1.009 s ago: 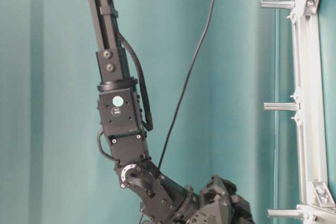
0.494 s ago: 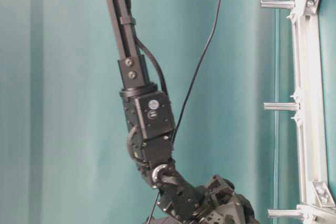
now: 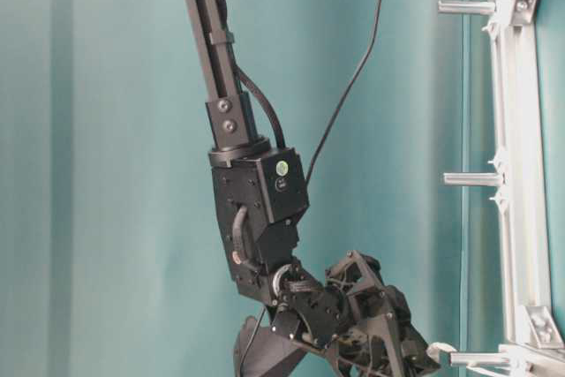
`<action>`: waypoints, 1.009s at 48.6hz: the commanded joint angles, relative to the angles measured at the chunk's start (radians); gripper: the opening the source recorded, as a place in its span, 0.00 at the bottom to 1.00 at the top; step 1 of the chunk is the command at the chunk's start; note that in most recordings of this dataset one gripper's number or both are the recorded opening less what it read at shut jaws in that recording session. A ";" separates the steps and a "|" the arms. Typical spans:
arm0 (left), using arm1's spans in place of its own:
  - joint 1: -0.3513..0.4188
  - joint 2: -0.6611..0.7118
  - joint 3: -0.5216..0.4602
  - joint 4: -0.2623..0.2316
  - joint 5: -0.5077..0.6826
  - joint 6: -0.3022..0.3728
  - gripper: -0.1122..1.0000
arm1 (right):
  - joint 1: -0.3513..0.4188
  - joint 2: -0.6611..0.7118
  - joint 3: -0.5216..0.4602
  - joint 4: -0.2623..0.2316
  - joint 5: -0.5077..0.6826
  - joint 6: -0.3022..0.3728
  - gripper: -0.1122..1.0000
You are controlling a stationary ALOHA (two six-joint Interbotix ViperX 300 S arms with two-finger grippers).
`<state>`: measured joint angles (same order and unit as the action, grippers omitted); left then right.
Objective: Move the cable alternately left and right between 8 pins so it hooks onto each one.
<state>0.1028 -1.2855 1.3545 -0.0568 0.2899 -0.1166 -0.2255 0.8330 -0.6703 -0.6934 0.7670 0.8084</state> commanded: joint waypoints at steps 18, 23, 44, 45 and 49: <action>-0.002 0.008 -0.011 0.000 -0.009 0.000 0.68 | 0.028 -0.155 0.138 -0.011 -0.043 0.040 0.23; -0.002 0.008 -0.011 0.000 -0.009 0.000 0.67 | 0.035 -0.189 0.202 -0.012 -0.051 0.083 0.23; -0.002 0.008 -0.011 0.002 -0.009 0.000 0.67 | 0.066 -0.333 0.465 -0.043 -0.150 0.233 0.23; -0.002 0.008 -0.009 0.002 -0.009 0.000 0.68 | 0.069 -0.336 0.471 -0.044 -0.155 0.235 0.23; -0.002 0.008 -0.011 0.002 -0.009 -0.002 0.68 | 0.078 -0.347 0.492 -0.043 -0.175 0.236 0.23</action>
<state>0.1028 -1.2839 1.3545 -0.0583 0.2899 -0.1166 -0.1641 0.5461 -0.1795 -0.7317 0.6121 1.0431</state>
